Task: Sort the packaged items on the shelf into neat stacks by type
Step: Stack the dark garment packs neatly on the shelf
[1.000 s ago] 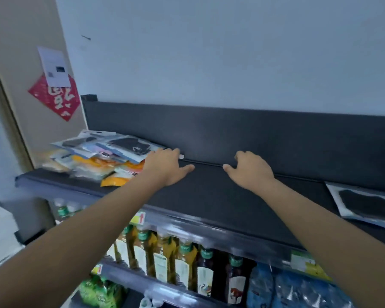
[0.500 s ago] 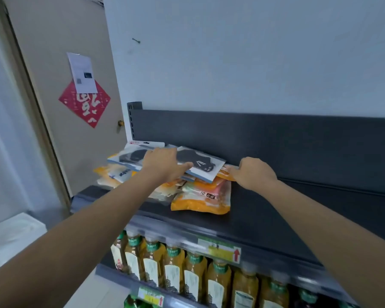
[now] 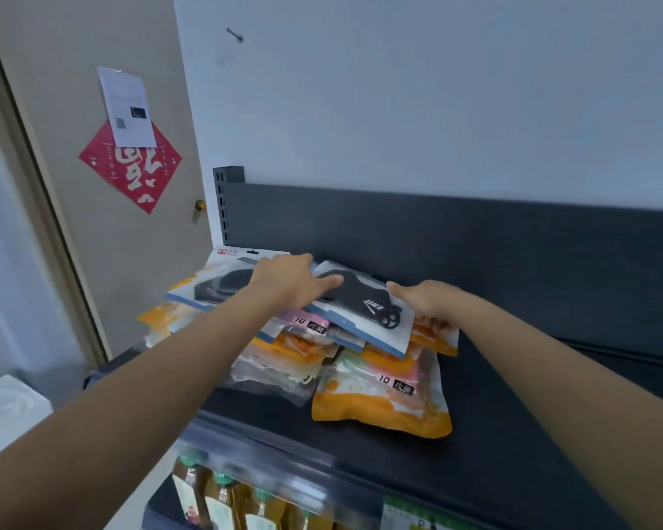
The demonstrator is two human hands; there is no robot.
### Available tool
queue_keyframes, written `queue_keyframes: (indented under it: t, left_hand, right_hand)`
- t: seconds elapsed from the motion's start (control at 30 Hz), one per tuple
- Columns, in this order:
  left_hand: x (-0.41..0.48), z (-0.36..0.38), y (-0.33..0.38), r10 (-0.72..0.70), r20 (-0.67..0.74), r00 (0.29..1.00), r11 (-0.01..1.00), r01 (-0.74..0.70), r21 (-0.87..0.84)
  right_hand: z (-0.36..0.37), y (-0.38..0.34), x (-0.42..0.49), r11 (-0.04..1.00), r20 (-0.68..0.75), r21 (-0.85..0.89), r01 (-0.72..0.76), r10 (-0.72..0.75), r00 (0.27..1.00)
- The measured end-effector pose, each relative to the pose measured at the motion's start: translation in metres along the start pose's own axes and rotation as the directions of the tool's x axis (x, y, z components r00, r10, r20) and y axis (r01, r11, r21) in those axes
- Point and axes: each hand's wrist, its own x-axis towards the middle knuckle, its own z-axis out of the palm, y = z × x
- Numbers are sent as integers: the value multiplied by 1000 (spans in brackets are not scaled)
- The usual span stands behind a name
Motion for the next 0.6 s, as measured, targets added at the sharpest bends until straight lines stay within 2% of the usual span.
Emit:
queue_keyframes:
  t: [0.17,0.3,0.43,0.6]
  left_hand:
    - [15,5,-4,93,-2,996,996,-93,-10]
    - [20,4,-13,170,-54,984,982,-174,-75]
    - [17,-5,-15,267,-52,962,957,-271,-103]
    - [10,-14,-8,371,-79,925,912,-379,-157]
  right_hand:
    - [7,-11,3,994,-45,75,-76,79,996]
    - [12,-17,-6,957,-129,269,-113,152,980]
    - [17,-20,-15,891,-265,447,-84,222,938]
    - [12,-21,-43,902,-392,410,-132,305,868]
